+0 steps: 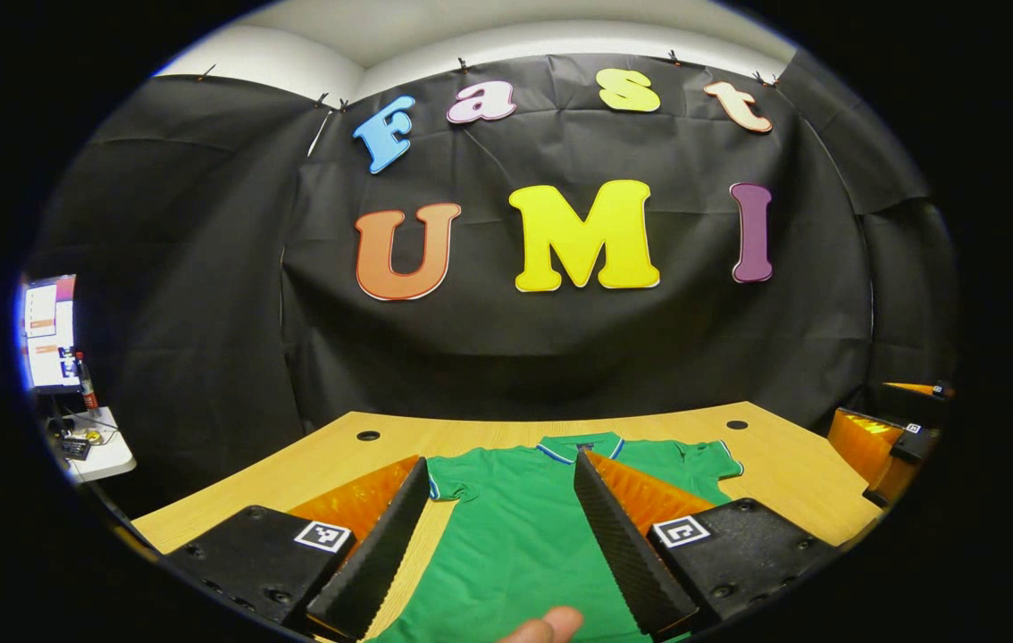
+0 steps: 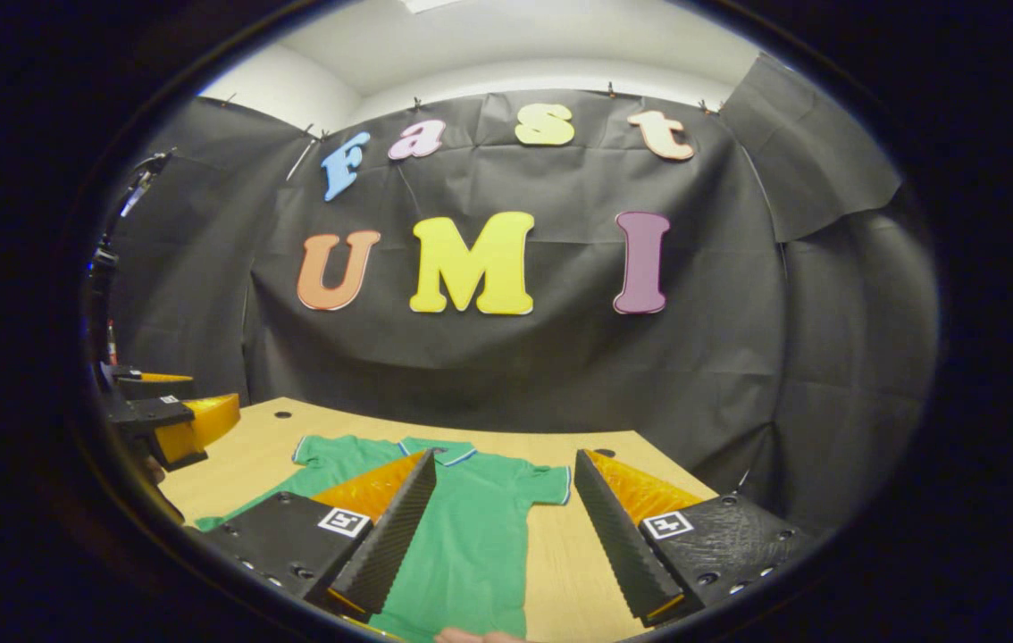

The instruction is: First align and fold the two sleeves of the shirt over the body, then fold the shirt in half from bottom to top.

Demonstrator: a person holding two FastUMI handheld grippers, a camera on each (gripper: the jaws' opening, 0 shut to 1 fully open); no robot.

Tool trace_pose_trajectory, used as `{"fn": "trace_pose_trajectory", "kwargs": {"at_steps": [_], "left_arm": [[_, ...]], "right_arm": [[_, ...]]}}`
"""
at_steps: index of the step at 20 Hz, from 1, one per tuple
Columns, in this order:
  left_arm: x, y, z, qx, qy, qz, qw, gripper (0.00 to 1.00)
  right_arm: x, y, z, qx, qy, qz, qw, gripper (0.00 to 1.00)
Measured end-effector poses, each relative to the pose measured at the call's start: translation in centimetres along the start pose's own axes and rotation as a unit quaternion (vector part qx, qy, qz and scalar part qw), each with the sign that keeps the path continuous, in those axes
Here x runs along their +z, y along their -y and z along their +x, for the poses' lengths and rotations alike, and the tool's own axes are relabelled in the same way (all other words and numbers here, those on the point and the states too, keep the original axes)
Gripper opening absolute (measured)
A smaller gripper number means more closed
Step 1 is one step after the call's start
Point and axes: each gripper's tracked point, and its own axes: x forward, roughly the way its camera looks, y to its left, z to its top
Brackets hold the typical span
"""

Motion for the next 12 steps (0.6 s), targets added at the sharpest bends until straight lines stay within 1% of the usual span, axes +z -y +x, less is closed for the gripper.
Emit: {"fn": "trace_pose_trajectory", "kwargs": {"at_steps": [3, 5, 7, 9, 12], "left_arm": [[0.1, 0.0, 0.1, -0.002, 0.000, 0.001, 1.000, 1.00], [-0.2, 0.1, 0.1, -0.003, -0.003, 0.000, 1.000, 1.00], [-0.2, 0.2, 0.2, -0.005, -0.004, 0.001, 1.000, 1.00], [-0.3, 0.1, 0.3, -0.003, -0.005, 0.003, 1.000, 1.00], [-0.2, -0.3, 0.5, -0.001, -0.002, 0.006, 1.000, 1.00]], "right_arm": [[-0.2, 1.4, 2.9, -0.008, -0.011, -0.001, 1.000, 0.96], [-0.1, 3.1, 6.2, -0.025, -0.020, -0.013, 0.999, 0.95], [-0.8, 4.1, 10.1, -0.035, -0.038, -0.022, 0.998, 0.94], [-2.6, 5.5, 14.3, -0.047, -0.071, -0.030, 0.996, 0.94], [-6.4, 7.3, 20.2, -0.068, -0.126, -0.022, 0.989, 0.96]]}}
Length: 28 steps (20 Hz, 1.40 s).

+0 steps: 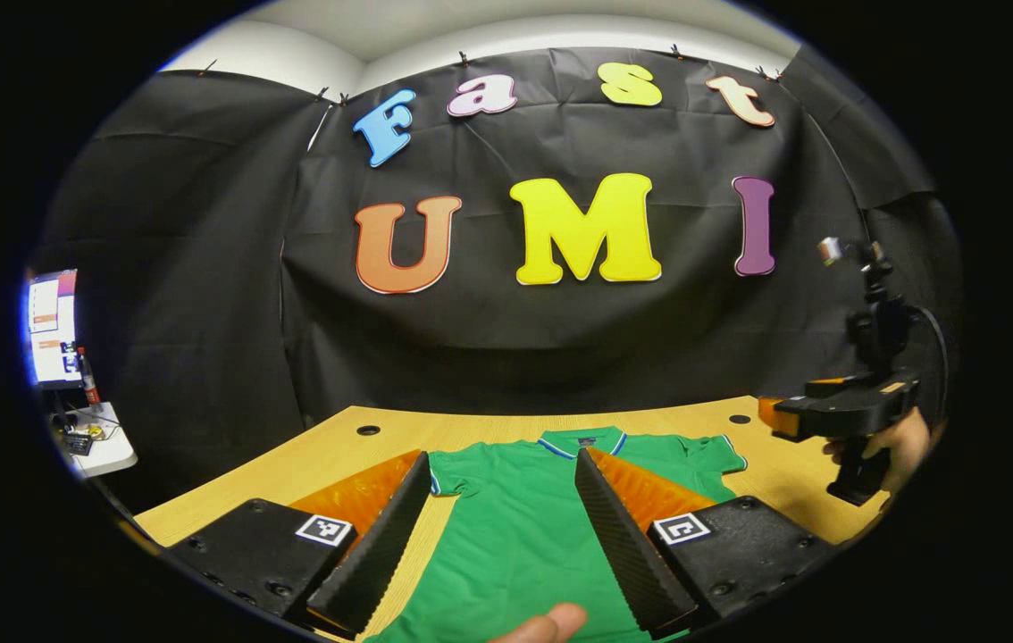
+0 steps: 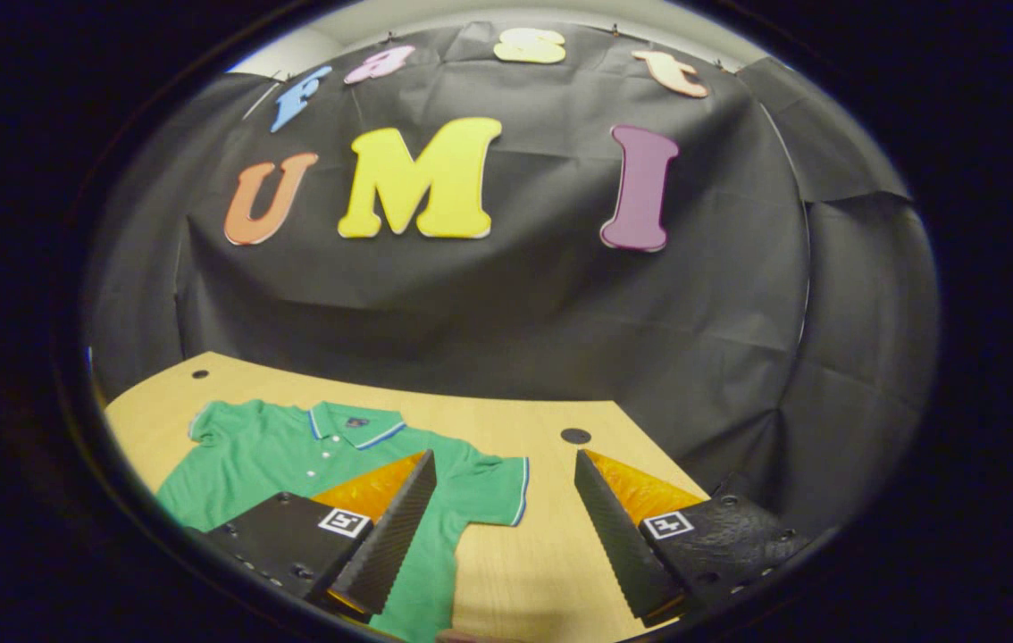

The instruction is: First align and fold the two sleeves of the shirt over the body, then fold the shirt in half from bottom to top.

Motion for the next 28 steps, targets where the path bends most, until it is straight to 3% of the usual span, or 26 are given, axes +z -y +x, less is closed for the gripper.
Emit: {"fn": "trace_pose_trajectory", "kwargs": {"at_steps": [7, 12, 14, 16, 17, 18, 19, 21, 25, 28], "left_arm": [[-0.7, -1.3, 0.8, 0.014, -0.013, -0.006, 1.000, 1.00], [-1.2, -2.0, 1.3, 0.022, -0.021, -0.010, 1.000, 1.00], [-1.6, -2.2, 1.4, 0.024, -0.028, -0.013, 0.999, 1.00], [-1.7, -2.3, 1.4, 0.027, -0.032, -0.014, 0.999, 1.00], [-1.7, -2.4, 1.4, 0.027, -0.031, -0.014, 0.999, 1.00], [-1.6, -2.5, 1.4, 0.027, -0.031, -0.013, 0.999, 1.00], [-1.6, -2.5, 1.3, 0.028, -0.031, -0.013, 0.999, 1.00], [-1.5, -2.4, 1.4, 0.027, -0.028, -0.012, 0.999, 1.00], [-1.5, -2.9, 1.6, 0.031, -0.029, -0.011, 0.999, 1.00], [-1.9, -3.0, 1.9, 0.034, -0.036, -0.012, 0.999, 1.00]], "right_arm": [[-8.4, 2.7, 11.3, -0.037, -0.139, 0.033, 0.989, 0.93], [-10.6, 1.6, 13.0, 0.004, -0.179, 0.058, 0.982, 0.87], [-10.4, 1.4, 12.9, 0.007, -0.179, 0.068, 0.981, 0.77], [-10.6, 0.7, 14.0, 0.017, -0.179, 0.083, 0.980, 0.56], [-10.5, 0.2, 14.0, 0.023, -0.180, 0.090, 0.979, 0.30], [-10.4, 0.1, 14.0, 0.024, -0.185, 0.089, 0.978, 0.24], [-10.3, 0.0, 14.0, 0.023, -0.183, 0.082, 0.979, 0.10], [-9.8, -0.1, 13.7, 0.021, -0.176, 0.044, 0.983, 0.02], [-6.2, -0.9, 12.7, 0.016, -0.120, -0.025, 0.992, 0.03], [-4.3, -3.4, 11.5, 0.042, -0.094, -0.046, 0.994, 0.04]]}}
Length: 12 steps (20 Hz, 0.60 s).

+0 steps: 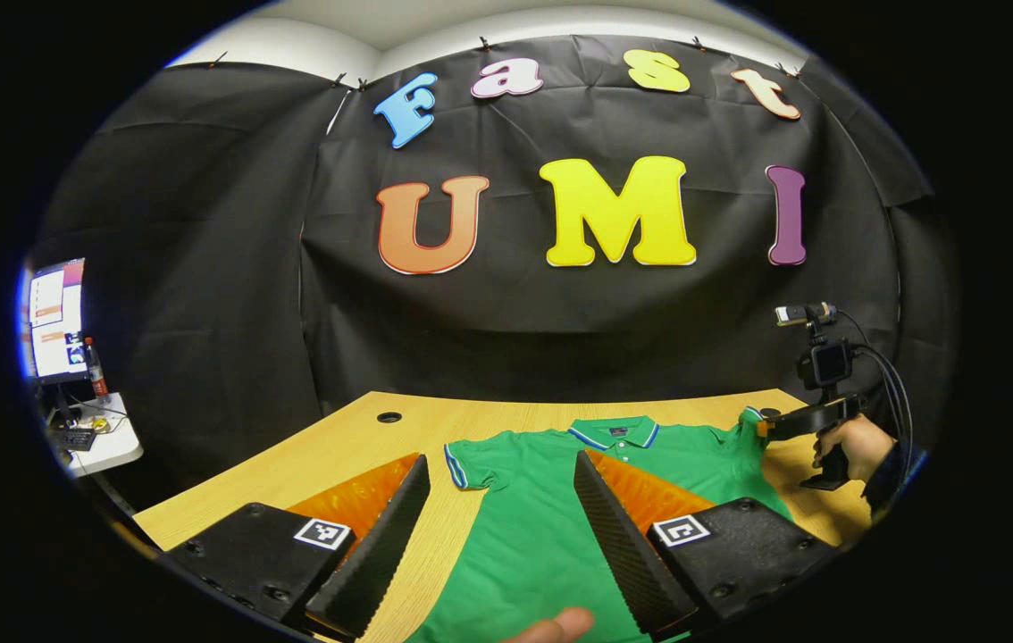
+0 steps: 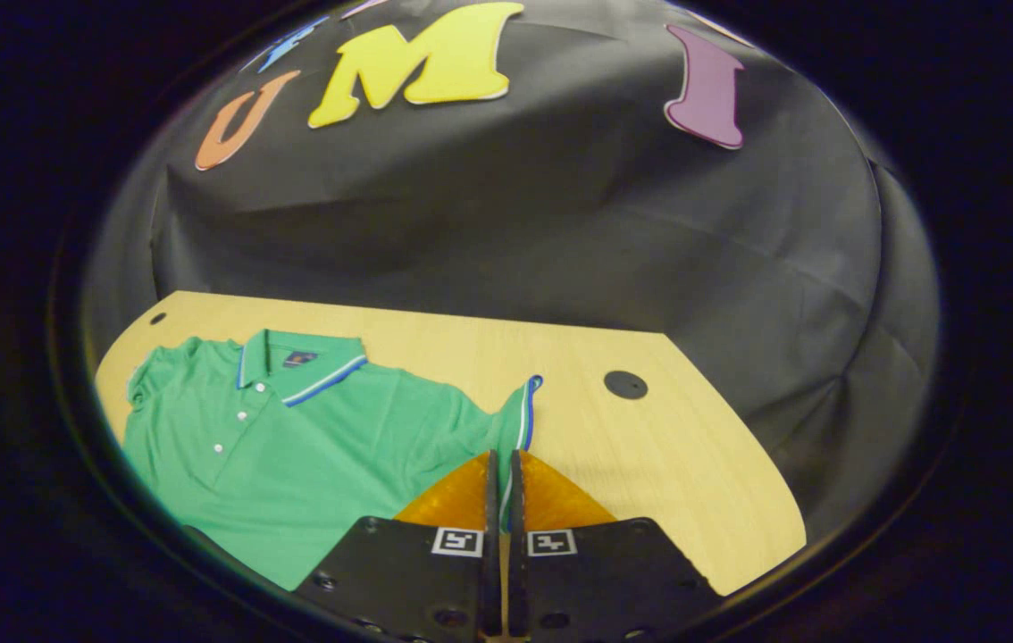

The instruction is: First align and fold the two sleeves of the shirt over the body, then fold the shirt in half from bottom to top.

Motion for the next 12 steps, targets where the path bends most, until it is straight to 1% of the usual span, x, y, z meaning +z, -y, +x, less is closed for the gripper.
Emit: {"fn": "trace_pose_trajectory", "kwargs": {"at_steps": [2, 5, 8, 9, 10, 11, 12], "left_arm": [[0.0, -0.1, -0.1, 0.001, 0.000, 0.000, 1.000, 1.00], [0.2, -0.2, 0.0, 0.002, 0.000, 0.000, 1.000, 1.00], [0.0, -0.3, 0.1, 0.004, 0.000, -0.002, 1.000, 1.00], [0.0, -0.4, 0.2, 0.005, -0.003, -0.003, 1.000, 1.00], [-0.3, -0.5, 0.3, 0.005, -0.006, -0.004, 1.000, 1.00], [-0.4, -0.6, 0.4, 0.007, -0.009, -0.005, 1.000, 1.00], [-0.5, -0.7, 0.4, 0.009, -0.012, -0.006, 1.000, 1.00]], "right_arm": [[0.9, -1.2, -0.3, -0.003, 0.018, -0.030, 0.999, 0.02], [0.9, -4.5, -0.9, 0.015, 0.024, -0.050, 0.998, 0.04], [1.3, -7.8, -1.4, 0.031, 0.031, -0.033, 0.998, 0.04], [1.5, -9.3, -1.8, 0.052, 0.032, -0.020, 0.998, 0.07], [1.6, -10.8, -2.3, 0.074, 0.031, -0.010, 0.997, 0.19], [1.8, -11.5, -2.6, 0.080, 0.031, -0.008, 0.996, 0.32], [1.8, -11.5, -2.7, 0.076, 0.033, -0.011, 0.996, 0.53]]}}
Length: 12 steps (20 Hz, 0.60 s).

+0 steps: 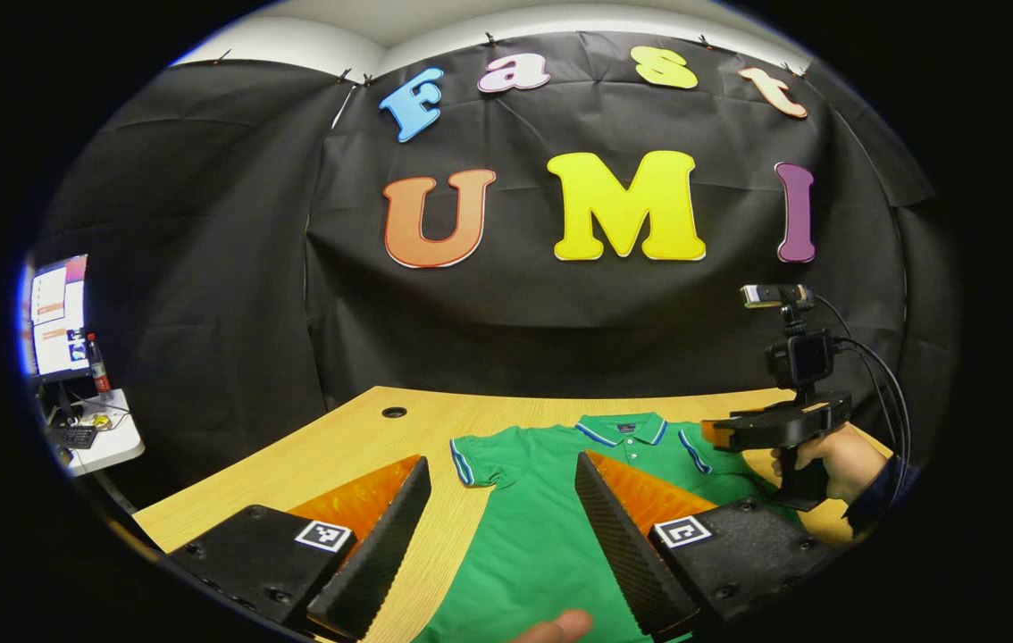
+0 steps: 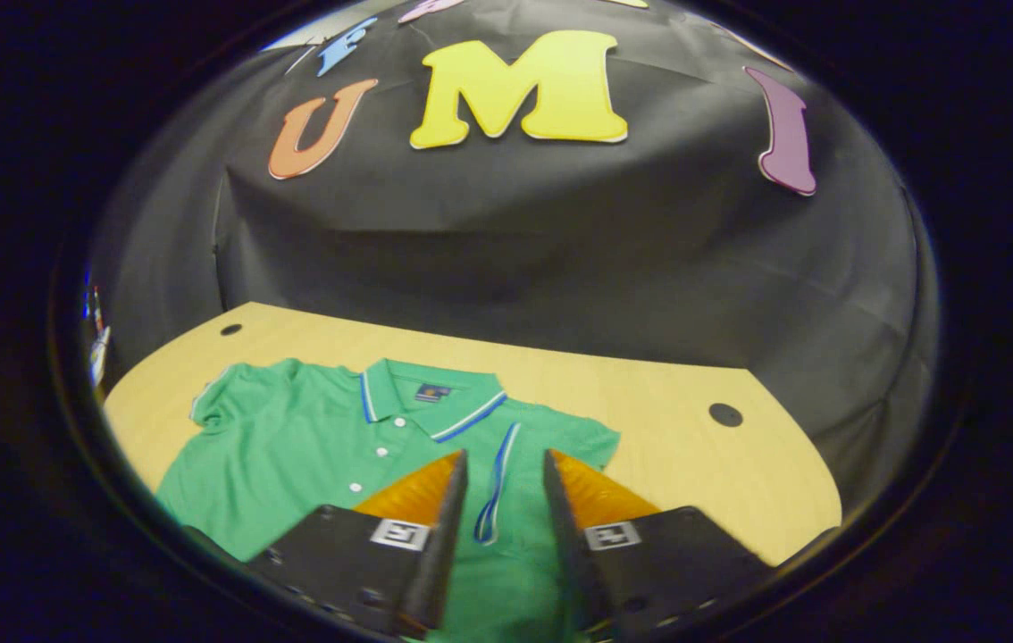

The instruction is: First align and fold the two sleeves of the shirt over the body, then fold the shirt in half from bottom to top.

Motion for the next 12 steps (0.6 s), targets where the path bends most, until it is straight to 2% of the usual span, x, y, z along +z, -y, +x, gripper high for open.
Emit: {"fn": "trace_pose_trajectory", "kwargs": {"at_steps": [2, 8, 10, 12], "left_arm": [[-0.2, -0.3, 0.0, 0.005, -0.002, -0.002, 1.000, 1.00], [-0.4, 0.3, 0.3, 0.000, -0.007, -0.014, 1.000, 1.00], [-0.1, -0.2, 0.5, 0.021, -0.001, -0.020, 1.000, 1.00], [0.4, 0.3, 1.1, 0.020, 0.010, -0.031, 0.999, 1.00]], "right_arm": [[0.5, 0.3, -1.1, -0.019, 0.006, -0.005, 1.000, 0.95], [2.3, -0.1, -6.9, -0.005, 0.050, 0.015, 0.999, 0.96], [2.6, 0.6, -9.5, -0.012, 0.070, 0.008, 0.997, 0.96], [2.9, 1.2, -12.2, -0.009, 0.086, 0.004, 0.996, 0.95]]}}
